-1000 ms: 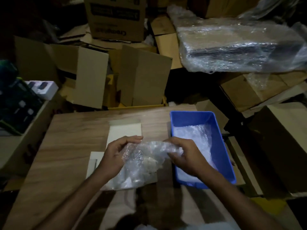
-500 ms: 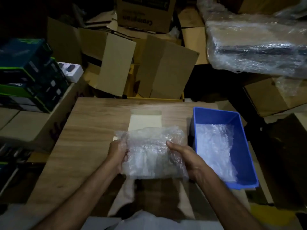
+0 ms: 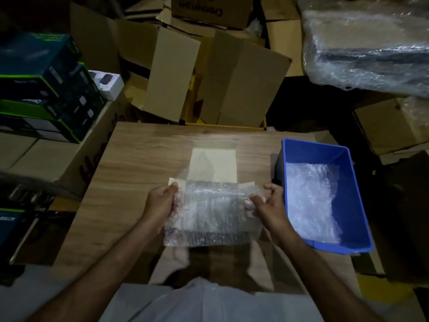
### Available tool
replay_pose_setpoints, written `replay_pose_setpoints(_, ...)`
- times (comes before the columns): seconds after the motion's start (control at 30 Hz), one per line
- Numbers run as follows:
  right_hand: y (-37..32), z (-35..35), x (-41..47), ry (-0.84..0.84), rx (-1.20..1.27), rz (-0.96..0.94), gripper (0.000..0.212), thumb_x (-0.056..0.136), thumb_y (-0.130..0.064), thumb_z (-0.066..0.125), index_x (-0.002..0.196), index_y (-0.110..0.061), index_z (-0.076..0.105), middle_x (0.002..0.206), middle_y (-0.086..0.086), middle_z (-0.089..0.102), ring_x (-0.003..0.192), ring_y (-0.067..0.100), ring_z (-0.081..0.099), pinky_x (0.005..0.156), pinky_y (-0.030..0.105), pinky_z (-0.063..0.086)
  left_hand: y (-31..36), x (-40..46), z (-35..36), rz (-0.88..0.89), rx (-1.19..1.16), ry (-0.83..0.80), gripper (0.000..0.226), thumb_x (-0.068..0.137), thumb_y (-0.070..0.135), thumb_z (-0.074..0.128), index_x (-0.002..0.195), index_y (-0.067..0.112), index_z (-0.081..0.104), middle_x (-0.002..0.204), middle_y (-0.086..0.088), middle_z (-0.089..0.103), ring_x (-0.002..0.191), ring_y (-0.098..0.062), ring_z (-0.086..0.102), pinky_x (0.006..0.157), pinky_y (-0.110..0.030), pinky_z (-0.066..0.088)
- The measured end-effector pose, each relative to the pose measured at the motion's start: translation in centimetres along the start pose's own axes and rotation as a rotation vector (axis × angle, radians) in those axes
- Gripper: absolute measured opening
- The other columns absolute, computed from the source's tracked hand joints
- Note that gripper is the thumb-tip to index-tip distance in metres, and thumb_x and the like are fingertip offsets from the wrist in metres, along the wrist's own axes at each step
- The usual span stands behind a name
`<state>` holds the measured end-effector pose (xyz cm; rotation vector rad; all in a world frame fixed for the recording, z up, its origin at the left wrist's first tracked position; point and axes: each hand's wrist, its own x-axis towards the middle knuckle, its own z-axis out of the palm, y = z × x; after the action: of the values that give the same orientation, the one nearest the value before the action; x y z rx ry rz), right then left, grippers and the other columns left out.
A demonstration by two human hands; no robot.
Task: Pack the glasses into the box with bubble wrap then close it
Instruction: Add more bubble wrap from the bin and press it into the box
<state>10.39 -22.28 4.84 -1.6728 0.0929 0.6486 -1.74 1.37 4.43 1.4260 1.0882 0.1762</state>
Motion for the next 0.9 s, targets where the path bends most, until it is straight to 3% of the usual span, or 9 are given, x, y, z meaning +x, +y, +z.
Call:
replay_pose_setpoints(0.07,-0.2,-0.6,0.2,-0.07,-0.116,-0.162,0.03,0.101,-0.005,0.056,0.123,-0.017,0.04,0.101,0.006,0.065,0.07,0.008,0.071,0.063,0.024,0.056,0.2,0.1,-0.5,0.12,-0.013,0.014,0.019,0.102,0.022,0.059,0.115,0.009,0.06,0.066,-0.004,0.072,0.056,-0.017,0.063,0.049,-0.024,0.045)
replay_pose_setpoints(0.13,-0.6,-1.1,0.5,-0.117,-0.185,-0.263,0.026,0.099,0.001,0.057,0.113,-0.02,0.055,0.106,0.005,0.067,0.083,0.013,0.069,0.072,0.033,0.053,0.5,0.1,-1.3,0.231,0.006,-0.015,0.032,0.102,0.017,0.059,0.133,0.02,0.05,0.086,-0.014,0.075,0.074,-0.028,0.066,0.062,-0.034,0.053)
replay_pose_setpoints(0.23,-1.6,-1.4,0.7,-0.207,-0.227,-0.301,0.045,0.093,0.011,0.056,0.111,-0.027,0.073,0.118,-0.014,0.068,0.103,0.004,0.065,0.086,0.023,0.053,1.5,0.0,-2.4,0.325,0.064,-0.2,0.044,0.102,0.007,0.054,0.142,0.026,0.05,0.107,-0.013,0.073,0.082,-0.011,0.069,0.064,-0.022,0.056)
replay_pose_setpoints(0.37,-2.4,-1.4,0.9,-0.272,-0.242,-0.269,0.055,0.081,0.015,0.073,0.126,-0.017,0.071,0.122,-0.016,0.068,0.103,-0.004,0.066,0.091,0.019,0.053,3.3,-0.8,-3.4,0.264,0.088,-0.448,0.045,0.09,0.003,0.07,0.132,0.017,0.065,0.12,-0.002,0.068,0.096,0.007,0.067,0.076,-0.012,0.055)
replay_pose_setpoints(0.5,-2.8,-1.2,1.5,-0.189,-0.571,-0.365,0.053,0.077,-0.011,0.087,0.126,-0.017,0.07,0.11,-0.005,0.073,0.088,-0.002,0.069,0.084,0.018,0.057,3.7,-0.8,-2.7,0.404,0.444,-0.313,0.049,0.072,0.014,0.089,0.117,0.026,0.074,0.098,0.006,0.069,0.085,0.002,0.069,0.084,-0.021,0.059)
replay_pose_setpoints(0.6,-2.9,-1.7,2.1,-0.116,-0.905,-0.515,0.007,0.085,-0.03,0.077,0.089,-0.026,0.074,0.089,0.001,0.071,0.079,0.008,0.064,0.074,0.035,0.059,3.2,-0.1,-2.4,0.527,0.595,-0.187,0.016,0.077,0.031,0.085,0.091,0.031,0.079,0.082,0.002,0.072,0.072,-0.008,0.067,0.07,-0.032,0.061)
replay_pose_setpoints(0.67,-3.1,-2.5,2.5,-0.141,-1.003,-0.53,0.017,0.086,-0.041,0.074,0.077,-0.029,0.067,0.099,0.002,0.062,0.099,0.009,0.053,0.084,0.031,0.05,3.0,0.3,-2.8,0.587,0.622,-0.195,0.008,0.081,0.036,0.081,0.081,0.031,0.076,0.099,0.005,0.067,0.094,-0.009,0.064,0.078,-0.037,0.057)
replay_pose_setpoints(0.77,-5.1,-3.7,2.0,-0.268,-0.75,-0.387,0.015,0.087,-0.039,0.077,0.092,-0.025,0.071,0.117,-0.011,0.053,0.124,0.009,0.045,0.103,0.033,0.043,3.9,-0.1,-3.9,0.53,0.547,-0.387,0.013,0.084,0.037,0.078,0.082,0.024,0.077,0.126,0.013,0.062,0.122,-0.002,0.055,0.094,-0.031,0.046)
replay_pose_setpoints(0.9,-7.5,-3.3,0.7,-0.486,-0.224,-0.186,0.022,0.096,-0.031,0.069,0.107,-0.012,0.073,0.105,0.006,0.078,0.1,0.021,0.074,0.089,0.038,0.058,5.8,-0.5,-5.6,0.331,0.546,-0.883,0.024,0.087,0.03,0.08,0.104,0.012,0.075,0.102,-0.008,0.075,0.097,-0.021,0.071,0.082,-0.05,0.057)
